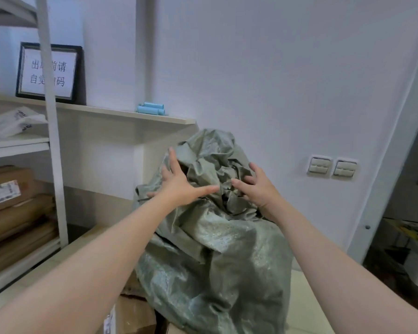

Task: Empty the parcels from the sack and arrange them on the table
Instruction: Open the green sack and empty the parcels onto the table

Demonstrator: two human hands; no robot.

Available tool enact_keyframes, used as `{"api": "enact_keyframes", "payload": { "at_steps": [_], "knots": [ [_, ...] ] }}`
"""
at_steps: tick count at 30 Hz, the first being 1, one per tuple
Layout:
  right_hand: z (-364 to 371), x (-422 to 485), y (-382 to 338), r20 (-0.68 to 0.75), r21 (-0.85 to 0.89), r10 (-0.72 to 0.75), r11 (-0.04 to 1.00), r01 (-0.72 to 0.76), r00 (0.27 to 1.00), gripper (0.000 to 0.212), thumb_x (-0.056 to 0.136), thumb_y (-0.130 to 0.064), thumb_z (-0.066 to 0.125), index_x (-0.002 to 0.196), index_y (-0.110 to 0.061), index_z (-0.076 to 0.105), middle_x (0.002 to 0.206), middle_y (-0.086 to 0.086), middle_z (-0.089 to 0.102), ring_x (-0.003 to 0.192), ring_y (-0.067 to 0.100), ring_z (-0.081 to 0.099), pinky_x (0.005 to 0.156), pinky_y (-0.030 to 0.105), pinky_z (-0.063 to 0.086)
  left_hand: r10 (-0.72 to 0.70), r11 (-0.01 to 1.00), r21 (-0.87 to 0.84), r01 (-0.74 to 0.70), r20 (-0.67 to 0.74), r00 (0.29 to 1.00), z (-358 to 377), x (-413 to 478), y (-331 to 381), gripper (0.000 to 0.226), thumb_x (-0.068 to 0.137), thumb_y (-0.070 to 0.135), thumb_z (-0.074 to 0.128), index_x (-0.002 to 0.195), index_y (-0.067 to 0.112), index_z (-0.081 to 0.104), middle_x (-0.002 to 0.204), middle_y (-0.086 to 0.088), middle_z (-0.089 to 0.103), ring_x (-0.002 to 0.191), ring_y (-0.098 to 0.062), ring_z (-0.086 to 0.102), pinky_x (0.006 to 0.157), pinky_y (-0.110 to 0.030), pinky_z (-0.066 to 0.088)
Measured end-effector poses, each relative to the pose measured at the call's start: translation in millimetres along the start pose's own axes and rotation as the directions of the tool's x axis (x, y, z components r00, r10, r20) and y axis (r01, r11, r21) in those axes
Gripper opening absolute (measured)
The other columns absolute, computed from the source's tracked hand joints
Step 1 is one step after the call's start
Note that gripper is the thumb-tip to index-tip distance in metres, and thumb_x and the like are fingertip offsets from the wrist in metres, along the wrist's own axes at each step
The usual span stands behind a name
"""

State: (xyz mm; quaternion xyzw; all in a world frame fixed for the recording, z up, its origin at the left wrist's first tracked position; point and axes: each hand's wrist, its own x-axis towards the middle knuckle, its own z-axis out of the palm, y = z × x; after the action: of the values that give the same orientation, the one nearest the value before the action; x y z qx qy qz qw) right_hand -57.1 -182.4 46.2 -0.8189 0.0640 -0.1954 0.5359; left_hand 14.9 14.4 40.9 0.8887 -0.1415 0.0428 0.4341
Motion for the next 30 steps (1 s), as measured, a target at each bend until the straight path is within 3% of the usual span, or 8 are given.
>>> {"api": "enact_keyframes", "payload": {
  "at_steps": [3,6,9,14,17,21,25,30],
  "knots": [
    [14,-3,3,0.083,0.162,0.028,0.986,-0.041,0.996,0.074,0.095,-0.039,0.058,0.154,-0.027,0.013,0.147,0.009,0.041,0.120,0.025,0.057,0.100,0.041,0.048,-0.046,0.995,0.088,0.037,0.103,0.994,19,-7,-11,0.160,0.039,0.079,0.078,0.132,0.041,-0.047,0.161,-0.015,-0.007,0.147,-0.039,0.011,0.114,-0.063,0.020],
    [21,-8,3,0.190,0.228,0.006,0.972,-0.050,0.982,0.063,0.100,-0.038,0.049,0.153,-0.027,0.017,0.139,0.004,0.046,0.110,0.022,0.064,0.092,0.037,0.052,-0.129,0.975,0.175,0.137,-0.060,0.990,40,-14,-16,0.161,0.042,0.070,0.085,0.135,0.040,-0.044,0.155,-0.015,0.017,0.142,-0.038,0.023,0.106,-0.070,0.024],
    [15,-17,7,0.229,0.321,-0.030,0.946,-0.046,0.973,0.065,0.098,-0.037,0.052,0.152,-0.024,0.020,0.136,0.006,0.049,0.108,0.023,0.067,0.092,0.040,0.055,-0.200,0.975,0.067,0.211,-0.144,0.969,48,-8,-32,0.137,0.058,0.056,0.087,0.152,0.035,-0.010,0.144,-0.015,0.038,0.133,-0.035,0.039,0.102,-0.058,0.040],
    [-14,-31,38,0.204,-0.485,0.040,0.872,0.066,0.978,0.124,0.059,-0.079,0.067,0.154,-0.036,0.000,0.162,-0.004,0.000,0.149,0.022,0.011,0.119,0.049,0.022,-0.173,0.985,-0.095,0.147,-0.396,0.902,38,0,-44,0.017,0.093,0.013,0.053,0.108,0.013,0.062,0.115,-0.014,0.064,0.104,-0.031,0.058,0.084,-0.034,0.044],
    [-23,-41,64,0.242,-0.726,0.247,0.688,0.006,0.938,0.148,0.052,-0.078,0.073,0.150,-0.030,-0.026,0.161,0.001,-0.023,0.149,0.028,-0.013,0.121,0.051,0.007,-0.304,0.945,-0.253,0.207,-0.443,0.844,32,6,-40,0.030,0.093,0.009,0.051,0.119,0.015,0.062,0.133,-0.017,0.045,0.118,-0.035,0.047,0.097,-0.037,0.042],
    [3,-49,72,0.113,-0.790,0.306,0.604,-0.101,0.945,0.152,0.056,-0.069,0.079,0.147,-0.020,-0.032,0.161,0.014,0.004,0.147,0.039,0.007,0.119,0.050,0.017,-0.366,0.884,-0.393,0.251,-0.250,0.897,28,11,-37,0.050,0.095,0.013,0.047,0.142,0.026,0.041,0.148,-0.013,0.028,0.124,-0.035,0.041,0.100,-0.040,0.042],
    [46,-35,58,0.089,-0.795,0.316,0.594,-0.123,0.945,0.147,0.055,-0.071,0.072,0.152,-0.012,-0.021,0.159,0.012,0.011,0.147,0.038,0.007,0.119,0.052,0.015,-0.308,0.584,-0.786,0.204,0.018,0.951,10,25,-34,0.052,0.097,0.010,0.041,0.146,0.025,0.034,0.134,-0.011,0.054,0.110,-0.032,0.059,0.090,-0.044,0.054],
    [115,4,40,0.120,-0.530,0.180,0.843,-0.090,0.976,0.105,0.047,-0.090,0.061,0.133,-0.032,0.049,0.132,-0.002,0.055,0.131,0.027,0.046,0.111,0.050,0.035,-0.192,0.253,-0.944,0.213,0.167,0.967,-35,47,-33,0.030,0.099,0.014,0.047,0.127,0.020,0.055,0.109,-0.013,0.067,0.087,-0.031,0.070,0.061,-0.039,0.059]
  ]
}}
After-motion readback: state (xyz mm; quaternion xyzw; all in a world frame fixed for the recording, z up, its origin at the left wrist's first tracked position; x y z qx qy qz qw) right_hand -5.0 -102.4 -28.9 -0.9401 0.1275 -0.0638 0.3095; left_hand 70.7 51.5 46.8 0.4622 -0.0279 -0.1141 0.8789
